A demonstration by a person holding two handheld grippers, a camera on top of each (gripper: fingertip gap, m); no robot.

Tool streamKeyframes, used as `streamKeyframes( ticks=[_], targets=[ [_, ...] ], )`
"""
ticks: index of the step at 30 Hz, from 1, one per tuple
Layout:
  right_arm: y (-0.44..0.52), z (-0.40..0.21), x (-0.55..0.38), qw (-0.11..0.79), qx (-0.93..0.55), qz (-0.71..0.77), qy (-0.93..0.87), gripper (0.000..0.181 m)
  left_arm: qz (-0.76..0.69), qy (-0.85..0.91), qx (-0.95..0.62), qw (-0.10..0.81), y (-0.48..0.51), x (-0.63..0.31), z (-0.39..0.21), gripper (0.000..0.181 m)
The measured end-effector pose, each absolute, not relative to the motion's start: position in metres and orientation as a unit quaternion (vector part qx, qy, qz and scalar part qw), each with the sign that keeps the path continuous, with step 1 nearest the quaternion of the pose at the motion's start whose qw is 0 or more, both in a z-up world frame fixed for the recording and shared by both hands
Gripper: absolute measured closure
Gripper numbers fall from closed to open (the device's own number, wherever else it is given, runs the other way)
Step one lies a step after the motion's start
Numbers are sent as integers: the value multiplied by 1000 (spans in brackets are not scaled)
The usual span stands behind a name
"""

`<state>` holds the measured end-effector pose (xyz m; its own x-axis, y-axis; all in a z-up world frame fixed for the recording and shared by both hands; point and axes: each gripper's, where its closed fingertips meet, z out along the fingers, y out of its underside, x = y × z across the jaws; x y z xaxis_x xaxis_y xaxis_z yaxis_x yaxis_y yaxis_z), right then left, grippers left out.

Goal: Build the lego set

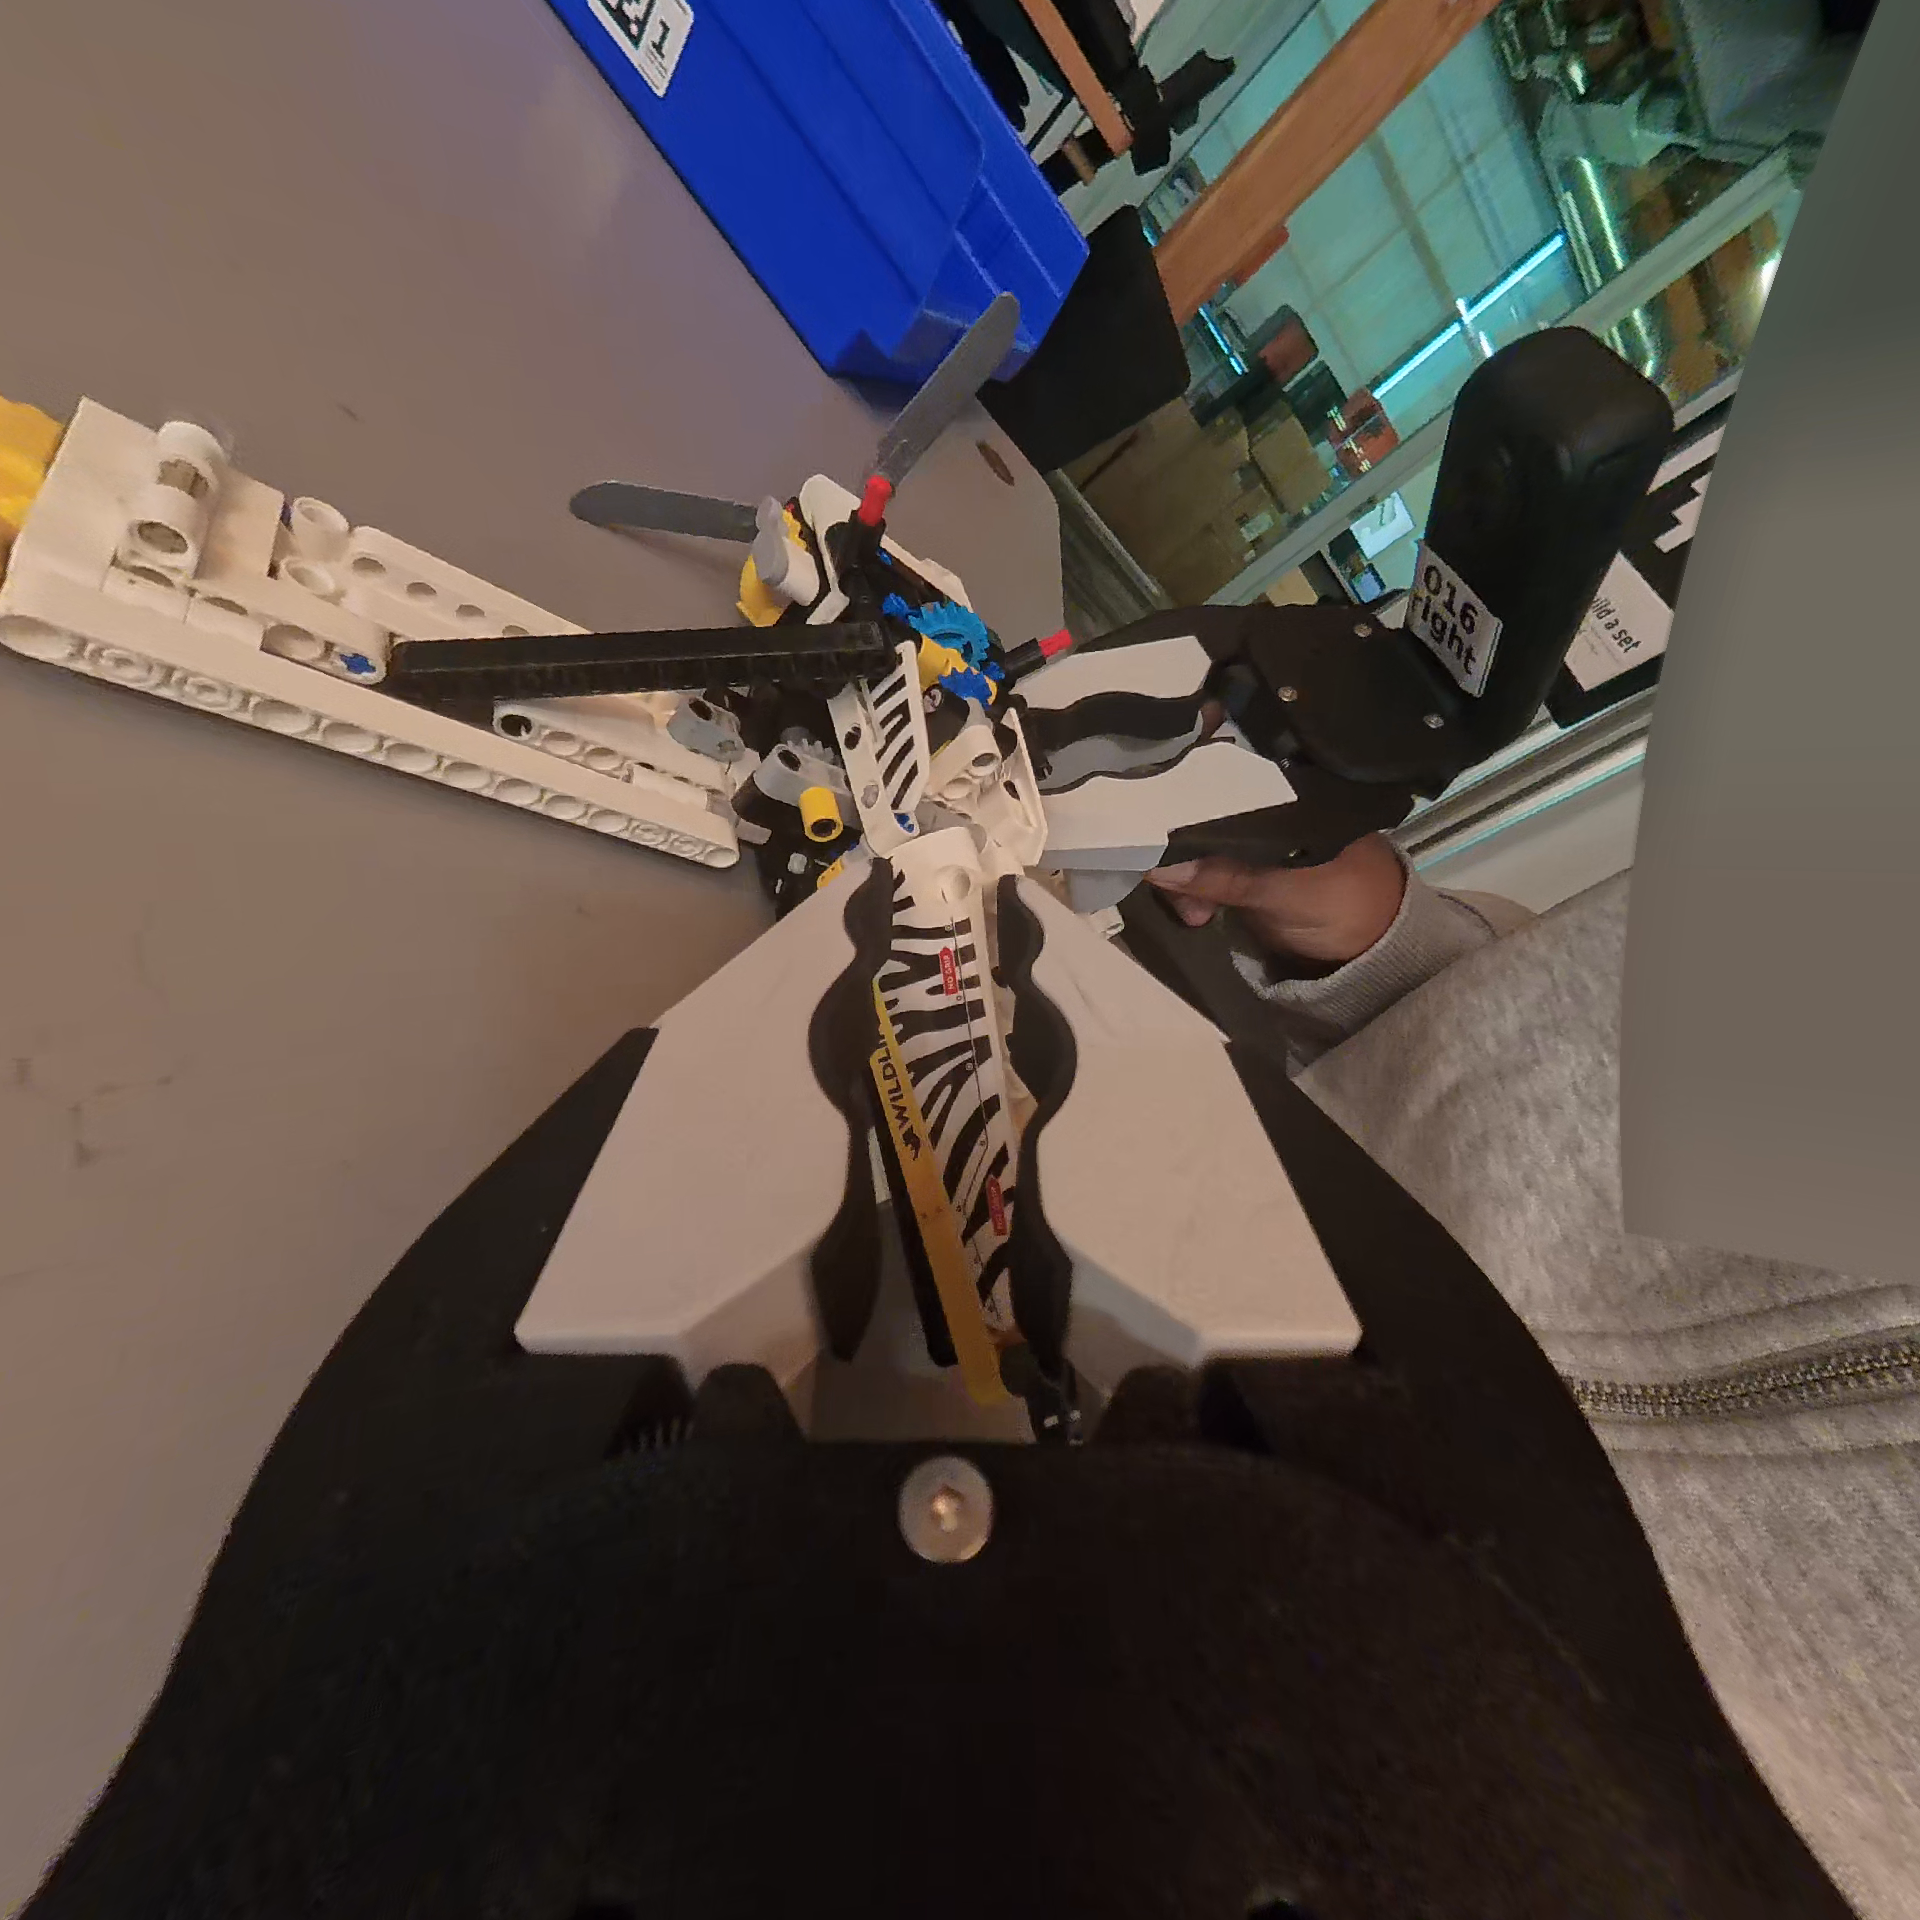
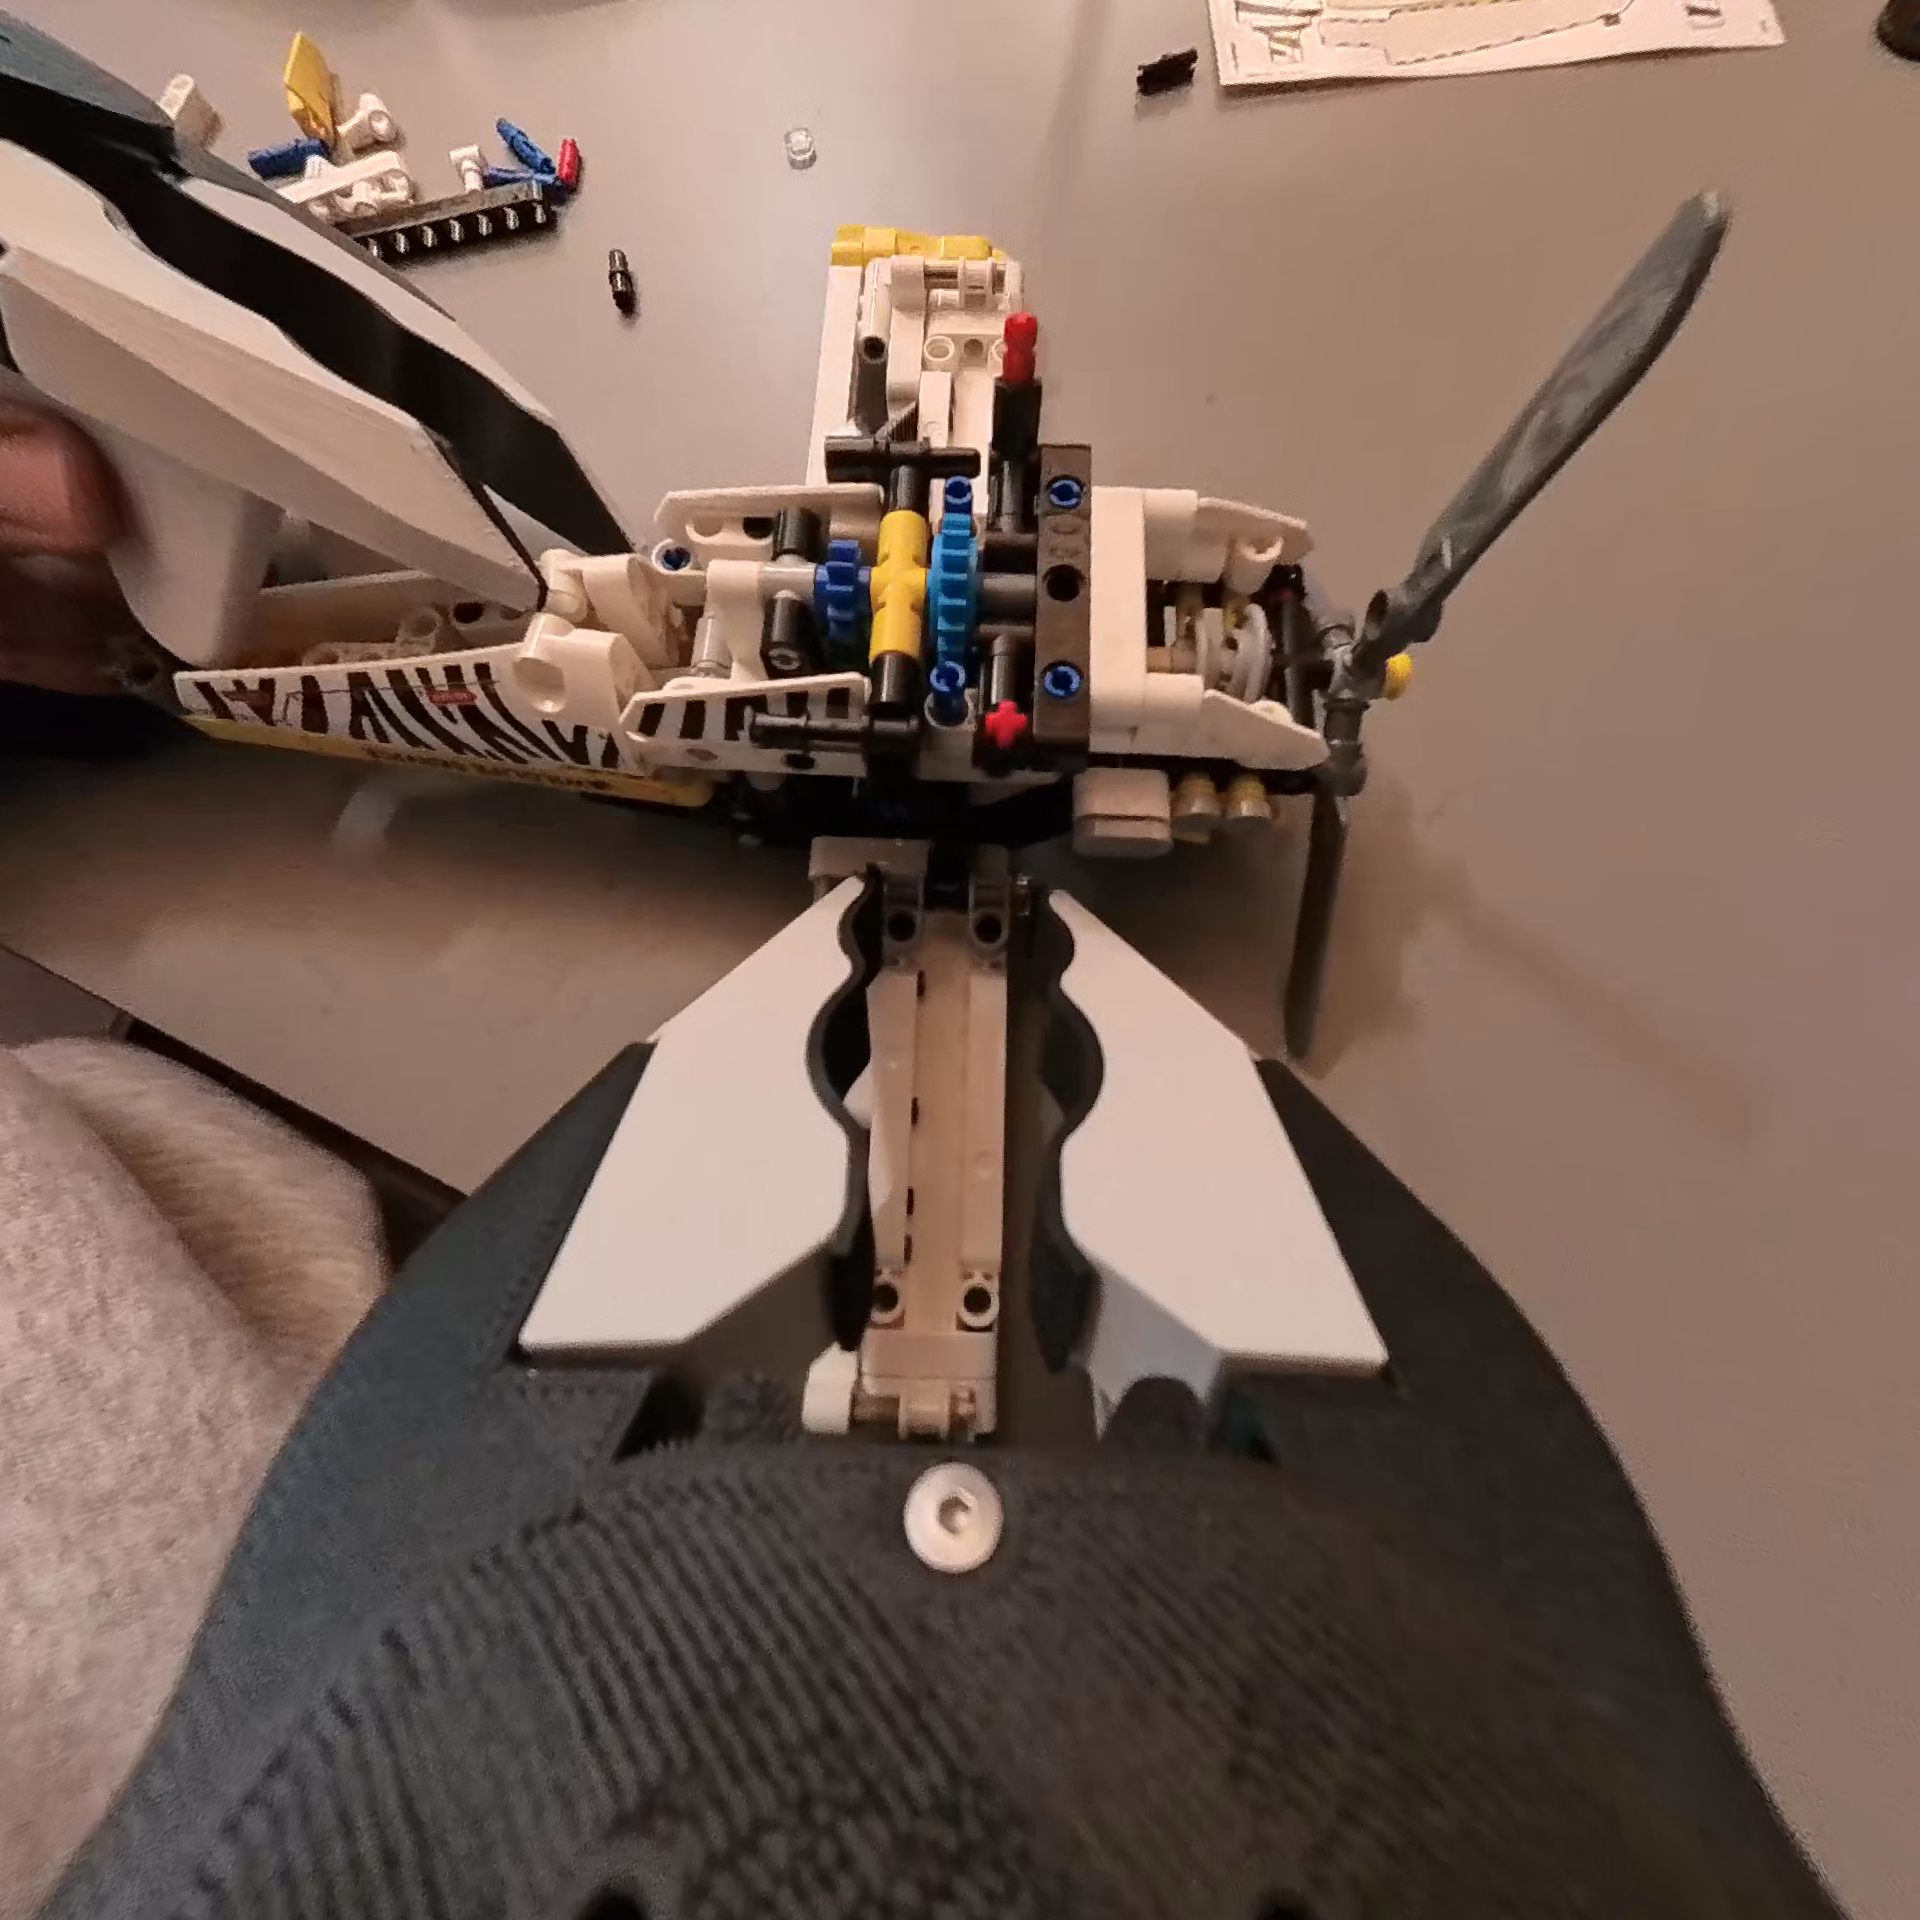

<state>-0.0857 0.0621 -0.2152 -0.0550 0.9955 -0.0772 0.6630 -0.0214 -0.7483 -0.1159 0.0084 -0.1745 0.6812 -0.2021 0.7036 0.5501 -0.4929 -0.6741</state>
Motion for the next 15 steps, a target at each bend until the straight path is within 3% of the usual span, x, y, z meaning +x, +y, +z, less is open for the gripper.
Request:
streamKeyframes(
  ticks=[8, 15],
  targets=[
    [65, -209, -82, 292, -603, 289, -684, 139, -383, -115, -773, 492, 9, -117, -174, 163],
    [65, -211, -83, 281, -613, 312, -670, 140, -384, -115, -773, 492, 9, -117, -174, 163]
  ],
)
